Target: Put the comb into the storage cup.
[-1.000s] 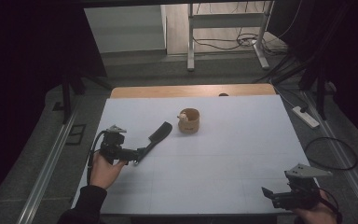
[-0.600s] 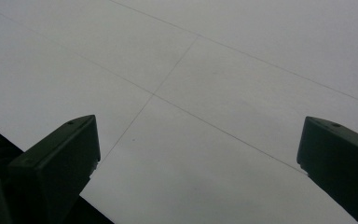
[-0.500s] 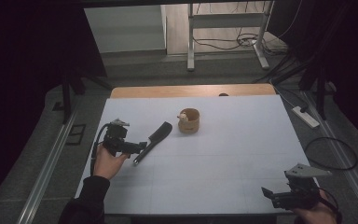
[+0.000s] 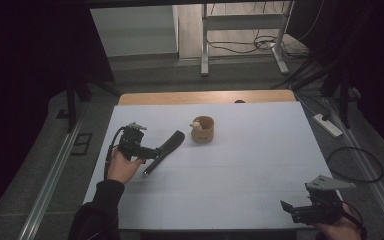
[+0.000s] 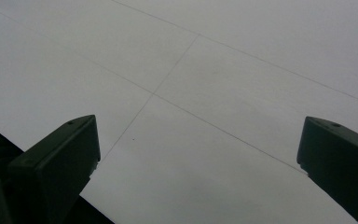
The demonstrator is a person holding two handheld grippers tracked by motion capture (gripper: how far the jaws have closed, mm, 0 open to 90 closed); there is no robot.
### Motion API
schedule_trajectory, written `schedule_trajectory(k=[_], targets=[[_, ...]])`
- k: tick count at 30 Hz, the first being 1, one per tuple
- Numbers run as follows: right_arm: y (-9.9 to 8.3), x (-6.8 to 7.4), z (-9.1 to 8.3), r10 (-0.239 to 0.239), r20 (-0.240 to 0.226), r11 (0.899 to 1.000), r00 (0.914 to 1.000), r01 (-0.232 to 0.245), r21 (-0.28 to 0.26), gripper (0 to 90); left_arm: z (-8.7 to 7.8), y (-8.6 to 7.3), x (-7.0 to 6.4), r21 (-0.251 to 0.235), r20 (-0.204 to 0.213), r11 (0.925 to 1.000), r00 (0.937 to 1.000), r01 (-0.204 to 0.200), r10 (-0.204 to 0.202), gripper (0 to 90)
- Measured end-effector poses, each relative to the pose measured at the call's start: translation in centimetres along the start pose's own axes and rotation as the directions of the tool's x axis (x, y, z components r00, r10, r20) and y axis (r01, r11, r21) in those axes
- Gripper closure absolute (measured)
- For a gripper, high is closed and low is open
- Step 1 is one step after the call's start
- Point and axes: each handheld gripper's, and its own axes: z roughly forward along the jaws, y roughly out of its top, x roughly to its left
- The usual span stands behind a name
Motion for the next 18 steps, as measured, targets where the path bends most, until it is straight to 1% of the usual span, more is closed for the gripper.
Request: schedule_trajectory(k=[2, 4, 5, 8, 9, 10, 11, 12, 13, 15, 16, 17, 18], targets=[[0.0, 0.0, 0.0, 0.0, 0.0, 1.0, 1.0, 0.0, 0.0, 0.0, 0.3, 0.3, 0.0, 0.007, 0.0, 1.0, 1.0, -0.003, 0.003, 0.0], [0.0, 0.0, 0.0, 0.0, 0.0, 1.0, 1.0, 0.0, 0.0, 0.0, 0.5, 0.5, 0.0, 0.008, 0.002, 1.0, 1.0, 0.004, -0.004, 0.0], [0.0, 0.0, 0.0, 0.0, 0.0, 1.0, 1.0, 0.0, 0.001, 0.0, 0.7, 0.6, 0.0, 0.014, 0.006, 0.9999, 1.0, 0.0, 0.0, 0.0], [0.0, 0.0, 0.0, -0.002, 0.0, 1.0, 1.0, 0.002, 0.003, 0.0, 1.0, 0.9, 0.0, 0.021, 0.0, 0.9998, 1.0, 0.0, 0.0, 0.0], [0.0, 0.0, 0.0, -0.002, 0.0, 1.0, 1.0, 0.002, 0.004, 0.0, 1.1, 0.9, -0.1, 0.023, -0.004, 0.9997, 1.0, -0.006, 0.006, 0.7], [0.0, 0.0, 0.0, -0.003, 0.0, 1.0, 1.0, 0.003, 0.005, 0.0, 1.2, 0.8, -0.1, 0.022, -0.004, 0.9997, 1.0, -0.009, 0.009, 5.4], [0.0, 0.0, 0.0, -0.003, 0.0, 1.0, 1.0, 0.003, 0.005, 0.0, 1.1, 0.8, -0.1, 0.025, -0.006, 0.9996, 0.9999, -0.011, 0.011, 5.4], [0.0, 0.0, 0.0, -0.004, 0.0, 1.0, 1.0, 0.004, 0.005, 0.0, 1.1, 0.6, 0.0, 0.02, -0.008, 0.9997, 0.9999, -0.013, 0.014, 15.5], [0.0, 0.0, 0.0, -0.006, -0.001, 1.0, 1.0, 0.006, 0.005, 0.0, 1.1, 0.6, 0.0, 0.02, -0.008, 0.9997, 0.9999, -0.013, 0.014, 20.4], [0.0, 0.0, 0.0, -0.007, -0.001, 1.0, 1.0, 0.007, 0.005, 0.0, 0.9, 0.4, 0.0, 0.027, -0.012, 0.9995, 0.9997, -0.02, 0.02, 36.9], [0.0, 0.1, 0.0, -0.009, -0.001, 1.0, 1.0, 0.009, 0.006, 0.0, 0.9, 0.3, 0.1, 0.033, -0.018, 0.9994, 0.9997, -0.014, 0.014, 36.9], [0.0, 0.1, 0.0, -0.011, -0.001, 1.0, 0.9999, 0.011, 0.006, 0.0, 0.8, 0.2, 0.1, 0.039, -0.021, 0.9992, 0.9997, -0.008, 0.009, 46.9], [0.0, 0.1, 0.0, -0.011, 0.0, 1.0, 0.9999, 0.011, 0.006, 0.0, 0.7, 0.2, 0.2, 0.04, -0.018, 0.9992, 0.9998, -0.006, 0.006, 53.7]])
